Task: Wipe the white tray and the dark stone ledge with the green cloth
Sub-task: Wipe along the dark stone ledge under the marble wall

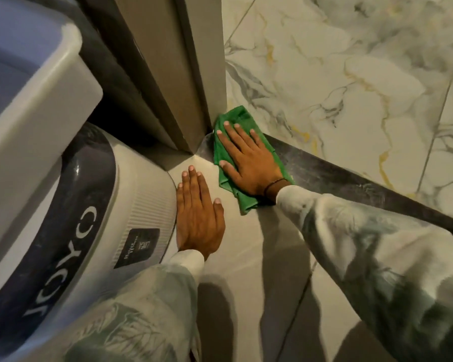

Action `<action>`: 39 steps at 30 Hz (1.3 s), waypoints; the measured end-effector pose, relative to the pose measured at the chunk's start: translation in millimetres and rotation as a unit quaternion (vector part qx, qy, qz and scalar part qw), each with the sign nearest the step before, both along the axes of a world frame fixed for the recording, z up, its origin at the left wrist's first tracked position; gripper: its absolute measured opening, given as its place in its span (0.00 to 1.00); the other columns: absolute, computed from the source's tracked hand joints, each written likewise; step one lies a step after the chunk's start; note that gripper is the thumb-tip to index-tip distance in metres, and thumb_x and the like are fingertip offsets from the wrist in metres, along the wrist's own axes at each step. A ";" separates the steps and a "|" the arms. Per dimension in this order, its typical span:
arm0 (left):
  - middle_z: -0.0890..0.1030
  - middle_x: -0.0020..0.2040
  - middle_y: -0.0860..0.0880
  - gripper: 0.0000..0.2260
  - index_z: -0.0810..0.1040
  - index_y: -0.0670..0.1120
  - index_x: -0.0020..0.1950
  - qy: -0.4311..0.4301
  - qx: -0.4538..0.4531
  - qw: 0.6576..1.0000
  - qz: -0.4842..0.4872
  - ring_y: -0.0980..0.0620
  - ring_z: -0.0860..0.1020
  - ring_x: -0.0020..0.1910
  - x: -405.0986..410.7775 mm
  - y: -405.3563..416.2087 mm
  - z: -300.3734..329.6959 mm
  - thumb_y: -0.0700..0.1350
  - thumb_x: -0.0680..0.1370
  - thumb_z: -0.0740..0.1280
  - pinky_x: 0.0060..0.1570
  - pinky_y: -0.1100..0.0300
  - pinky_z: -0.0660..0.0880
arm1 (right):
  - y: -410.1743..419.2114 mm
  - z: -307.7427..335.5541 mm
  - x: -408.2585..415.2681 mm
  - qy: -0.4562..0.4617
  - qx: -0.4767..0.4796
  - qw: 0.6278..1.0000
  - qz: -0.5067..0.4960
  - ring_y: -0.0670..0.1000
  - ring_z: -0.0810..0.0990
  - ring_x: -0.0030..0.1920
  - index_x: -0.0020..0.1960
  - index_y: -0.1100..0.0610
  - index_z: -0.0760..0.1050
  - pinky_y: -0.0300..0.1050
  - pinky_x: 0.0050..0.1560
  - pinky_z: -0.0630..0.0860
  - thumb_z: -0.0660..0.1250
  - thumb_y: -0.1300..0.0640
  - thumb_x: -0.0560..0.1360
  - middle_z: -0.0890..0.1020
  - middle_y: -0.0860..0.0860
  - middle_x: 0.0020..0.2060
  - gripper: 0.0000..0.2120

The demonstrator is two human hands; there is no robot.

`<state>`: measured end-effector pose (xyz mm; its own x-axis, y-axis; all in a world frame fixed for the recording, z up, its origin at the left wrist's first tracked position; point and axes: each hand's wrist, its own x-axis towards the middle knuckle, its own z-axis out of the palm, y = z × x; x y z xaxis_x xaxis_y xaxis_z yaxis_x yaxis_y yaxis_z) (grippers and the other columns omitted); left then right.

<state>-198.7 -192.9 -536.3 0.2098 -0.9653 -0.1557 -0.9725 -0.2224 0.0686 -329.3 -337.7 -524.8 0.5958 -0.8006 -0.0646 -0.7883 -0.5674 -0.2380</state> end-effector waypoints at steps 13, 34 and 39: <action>0.48 0.86 0.36 0.33 0.47 0.37 0.85 0.029 -0.001 0.999 0.021 0.37 0.49 0.86 -50.1 10.4 -0.8 0.55 0.85 0.44 0.85 0.41 0.49 | 34.6 -1.0 -55.3 -0.006 -0.002 0.997 -0.080 0.54 0.50 0.83 0.83 0.52 0.48 0.60 0.82 0.49 0.51 0.39 0.82 0.52 0.52 0.83 0.34; 0.50 0.86 0.36 0.33 0.50 0.36 0.85 0.027 -0.009 0.999 0.015 0.36 0.50 0.86 -53.9 14.1 7.4 0.54 0.85 0.46 0.84 0.40 0.50 | 82.3 -1.5 -181.2 0.016 0.003 0.866 -0.500 0.57 0.49 0.83 0.83 0.54 0.46 0.61 0.82 0.48 0.47 0.41 0.83 0.52 0.55 0.83 0.33; 0.52 0.86 0.34 0.32 0.51 0.35 0.84 0.036 -0.028 0.999 0.005 0.34 0.52 0.85 -55.3 15.2 4.8 0.53 0.85 0.47 0.84 0.38 0.52 | 89.0 -3.7 -120.0 -0.010 0.001 0.939 -0.343 0.55 0.47 0.83 0.83 0.52 0.47 0.59 0.82 0.46 0.50 0.42 0.83 0.50 0.52 0.83 0.32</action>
